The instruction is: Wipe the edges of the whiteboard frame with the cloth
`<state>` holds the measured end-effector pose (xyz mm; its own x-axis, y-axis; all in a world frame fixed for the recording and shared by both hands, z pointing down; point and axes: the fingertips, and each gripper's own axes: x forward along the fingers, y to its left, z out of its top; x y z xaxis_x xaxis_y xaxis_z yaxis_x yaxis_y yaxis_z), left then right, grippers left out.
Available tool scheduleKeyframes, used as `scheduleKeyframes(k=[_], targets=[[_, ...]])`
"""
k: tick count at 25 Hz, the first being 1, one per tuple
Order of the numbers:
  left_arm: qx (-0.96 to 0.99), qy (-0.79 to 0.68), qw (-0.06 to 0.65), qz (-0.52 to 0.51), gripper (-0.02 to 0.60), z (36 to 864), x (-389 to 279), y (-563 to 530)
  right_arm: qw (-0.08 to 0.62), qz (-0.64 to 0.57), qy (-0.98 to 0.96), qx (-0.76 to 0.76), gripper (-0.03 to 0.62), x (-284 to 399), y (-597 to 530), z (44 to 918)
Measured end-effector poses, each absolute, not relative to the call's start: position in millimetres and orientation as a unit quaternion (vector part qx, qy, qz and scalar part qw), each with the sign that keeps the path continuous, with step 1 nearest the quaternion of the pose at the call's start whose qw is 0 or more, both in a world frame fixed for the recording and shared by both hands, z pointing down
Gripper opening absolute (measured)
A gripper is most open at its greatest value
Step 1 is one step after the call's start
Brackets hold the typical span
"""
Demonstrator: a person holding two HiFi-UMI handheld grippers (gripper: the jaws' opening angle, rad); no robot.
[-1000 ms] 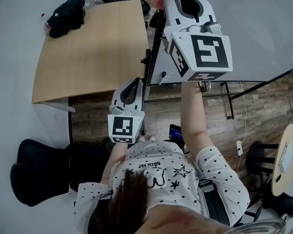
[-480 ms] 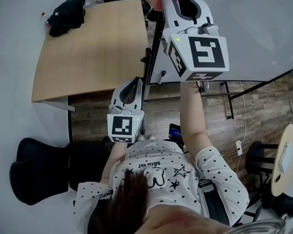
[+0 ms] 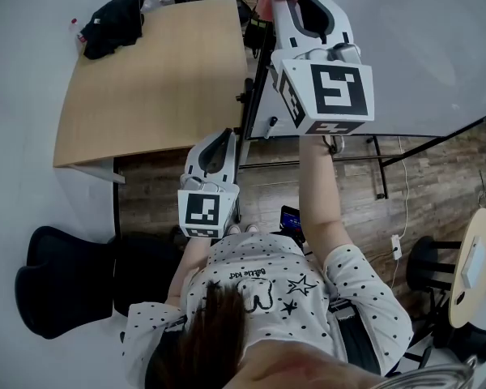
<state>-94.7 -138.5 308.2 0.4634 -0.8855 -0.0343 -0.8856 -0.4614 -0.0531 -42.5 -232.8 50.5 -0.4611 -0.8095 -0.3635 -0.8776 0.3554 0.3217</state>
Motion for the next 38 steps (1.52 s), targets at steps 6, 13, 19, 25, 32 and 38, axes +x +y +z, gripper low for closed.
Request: scheduleKeyframes(k=[6,13,19,25,32,38], targets=[[-0.856,0.515,0.034,0.001,0.015,308,-95,-137,0.07,0.24,0.819,-0.517,0.037,-42,-231,56],[-0.857,0.515,0.032,0.001,0.015,309,-95,-136,0.07,0.239,0.819,-0.517,0.037,-40,-231,63],[-0.857,0.515,0.032,0.001,0.015,308,-94,-138,0.07,0.238,0.82,-0.516,0.037,-40,-232,64],[-0.856,0.516,0.031,0.001,0.015,308,-95,-138,0.069,0.239,0.821,-0.515,0.037,-41,-232,68],[-0.856,0.516,0.03,0.002,0.015,309,-95,-137,0.069,0.239,0.823,-0.51,0.037,-43,-232,73],[-0.855,0.518,0.029,0.004,0.015,310,-97,-136,0.069,0.239,0.824,-0.51,0.037,-44,-231,75]])
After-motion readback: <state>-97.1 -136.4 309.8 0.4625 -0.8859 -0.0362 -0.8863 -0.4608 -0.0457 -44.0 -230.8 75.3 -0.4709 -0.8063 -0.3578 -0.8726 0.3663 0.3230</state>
